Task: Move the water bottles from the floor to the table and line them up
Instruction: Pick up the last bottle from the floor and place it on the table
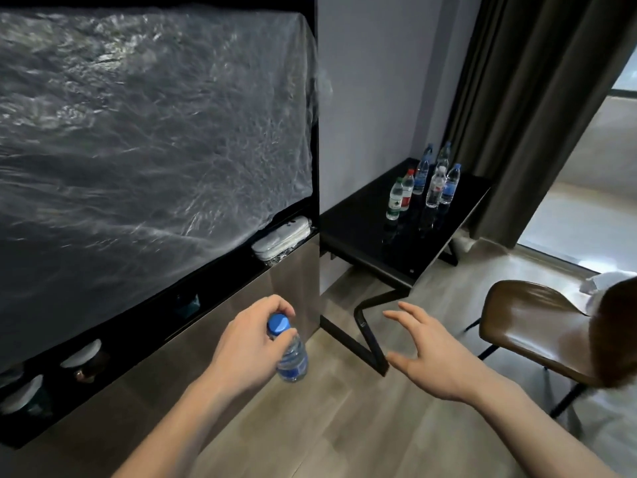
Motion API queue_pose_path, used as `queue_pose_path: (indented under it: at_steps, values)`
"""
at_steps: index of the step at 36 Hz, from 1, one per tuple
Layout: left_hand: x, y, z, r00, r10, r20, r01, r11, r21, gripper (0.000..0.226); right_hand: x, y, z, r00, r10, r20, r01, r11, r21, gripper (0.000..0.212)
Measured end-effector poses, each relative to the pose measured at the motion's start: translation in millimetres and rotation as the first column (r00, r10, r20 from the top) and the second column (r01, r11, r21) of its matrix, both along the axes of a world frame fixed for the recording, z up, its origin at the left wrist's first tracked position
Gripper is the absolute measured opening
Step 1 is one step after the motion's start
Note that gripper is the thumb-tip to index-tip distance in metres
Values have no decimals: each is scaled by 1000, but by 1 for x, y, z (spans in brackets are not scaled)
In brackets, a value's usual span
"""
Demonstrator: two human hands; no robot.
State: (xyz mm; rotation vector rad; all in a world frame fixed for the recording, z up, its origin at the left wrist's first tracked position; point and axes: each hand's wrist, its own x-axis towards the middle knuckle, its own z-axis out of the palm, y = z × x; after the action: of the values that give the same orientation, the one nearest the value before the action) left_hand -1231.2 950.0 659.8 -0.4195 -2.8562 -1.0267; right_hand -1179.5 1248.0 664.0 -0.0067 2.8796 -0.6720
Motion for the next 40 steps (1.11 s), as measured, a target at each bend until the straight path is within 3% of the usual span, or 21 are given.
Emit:
queue_pose_path:
  at_steps: [15,28,40]
  values:
    - [-144,139,-24,997,-67,35,69,996,-56,23,-126,155,-17,999,-26,22,26,999,-43,71]
    - [-321,281,-29,985,-161,60,165,984,-66,22,-250,309,-10,985,-173,-28,171,984,-46,66]
    - [-420,412,-49,991,-88,99,97,991,-90,24,-342,434,-30,992,-111,59,114,992,-54,66]
